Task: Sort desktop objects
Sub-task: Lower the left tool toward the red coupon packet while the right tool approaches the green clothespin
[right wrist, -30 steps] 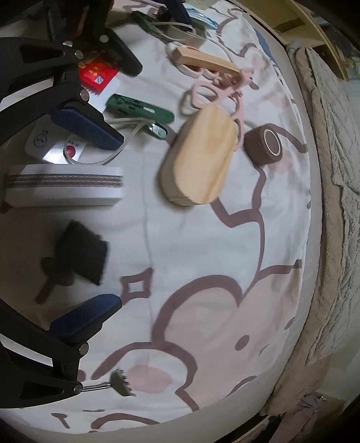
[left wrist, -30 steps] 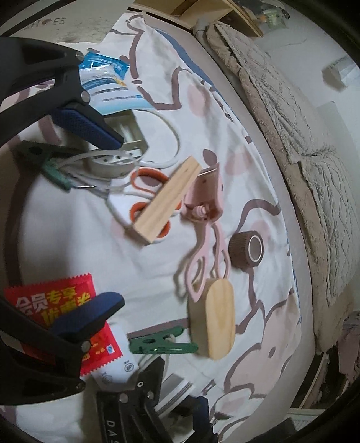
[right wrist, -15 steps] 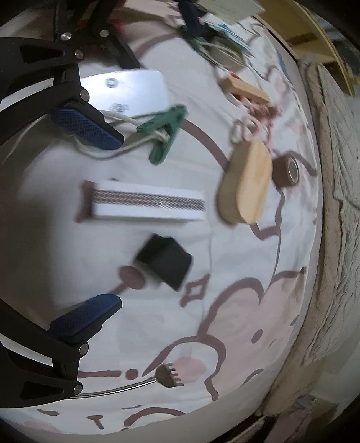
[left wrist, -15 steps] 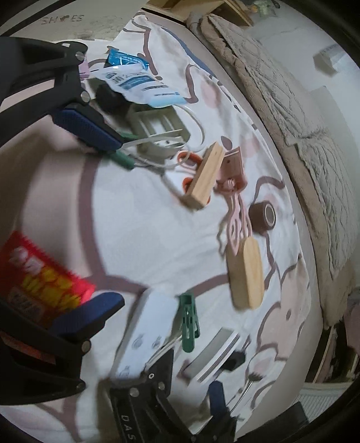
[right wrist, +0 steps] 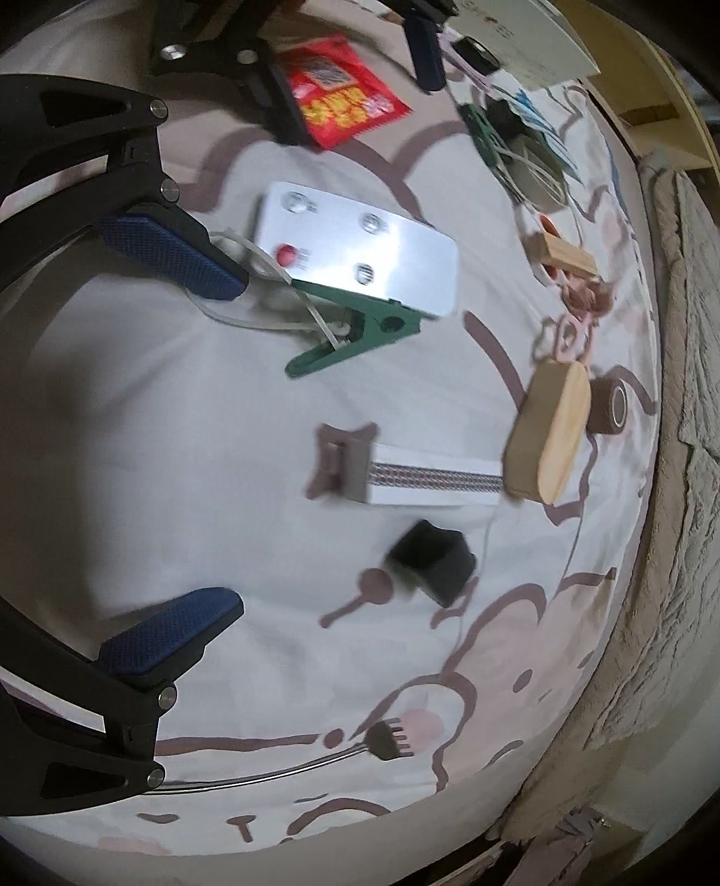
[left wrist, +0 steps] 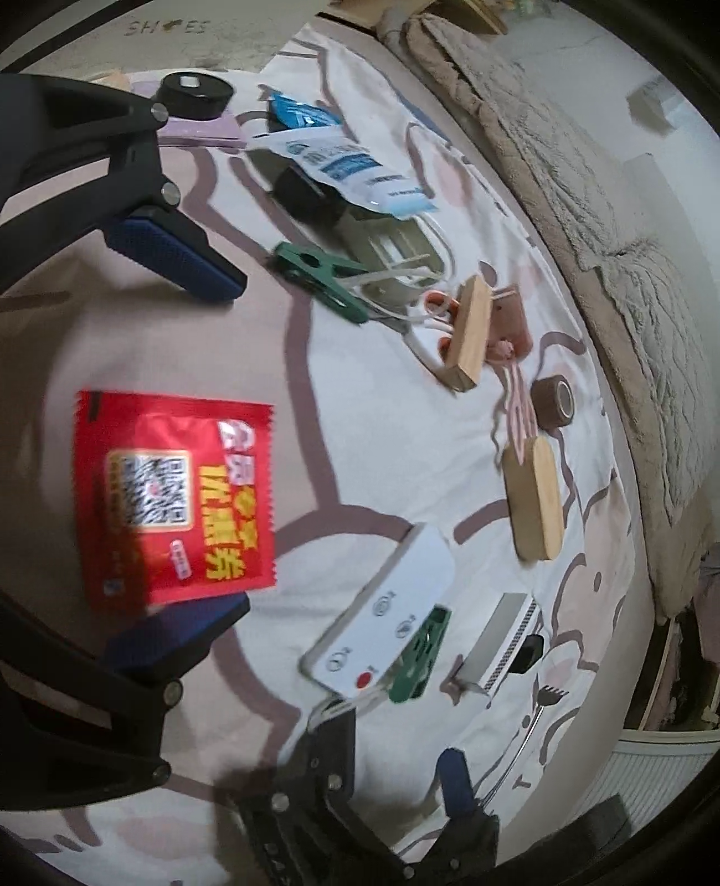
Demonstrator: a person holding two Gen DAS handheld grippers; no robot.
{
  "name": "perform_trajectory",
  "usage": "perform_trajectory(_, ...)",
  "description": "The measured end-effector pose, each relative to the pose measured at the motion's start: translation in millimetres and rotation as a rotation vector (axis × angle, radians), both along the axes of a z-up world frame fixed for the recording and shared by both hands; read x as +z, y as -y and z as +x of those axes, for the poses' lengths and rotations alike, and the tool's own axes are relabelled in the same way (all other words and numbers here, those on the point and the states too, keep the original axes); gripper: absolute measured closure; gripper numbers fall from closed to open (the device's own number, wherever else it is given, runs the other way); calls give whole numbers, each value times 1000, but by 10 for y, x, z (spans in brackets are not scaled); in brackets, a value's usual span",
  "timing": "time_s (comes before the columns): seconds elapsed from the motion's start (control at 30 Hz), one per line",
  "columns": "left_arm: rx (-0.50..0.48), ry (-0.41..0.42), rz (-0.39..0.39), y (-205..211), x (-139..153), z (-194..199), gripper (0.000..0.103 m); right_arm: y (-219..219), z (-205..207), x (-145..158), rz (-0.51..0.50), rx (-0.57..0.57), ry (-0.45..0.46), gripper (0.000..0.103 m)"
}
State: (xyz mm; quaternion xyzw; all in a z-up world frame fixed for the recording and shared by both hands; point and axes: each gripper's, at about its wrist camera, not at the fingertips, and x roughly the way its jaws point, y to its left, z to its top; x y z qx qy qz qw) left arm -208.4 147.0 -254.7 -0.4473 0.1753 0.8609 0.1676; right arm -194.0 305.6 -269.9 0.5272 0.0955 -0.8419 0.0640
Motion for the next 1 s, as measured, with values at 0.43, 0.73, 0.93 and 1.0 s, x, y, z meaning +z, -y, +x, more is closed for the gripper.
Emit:
perform_trajectory(0.43,11,75,91,298,-62,119,0,-1,527,-6,16,38,64,0)
perform_trajectory(0.73,-1,100,108,328,-50,104,0,22,775,12,60,-27,123,0)
perform_trajectory(0.93,-23,122,138,361,-10,79,0,27,770,142,67,-103,260,0)
perform_trajectory(1.0,-44,122,156,362,20,66,0,31,786,263,56,-91,240,0)
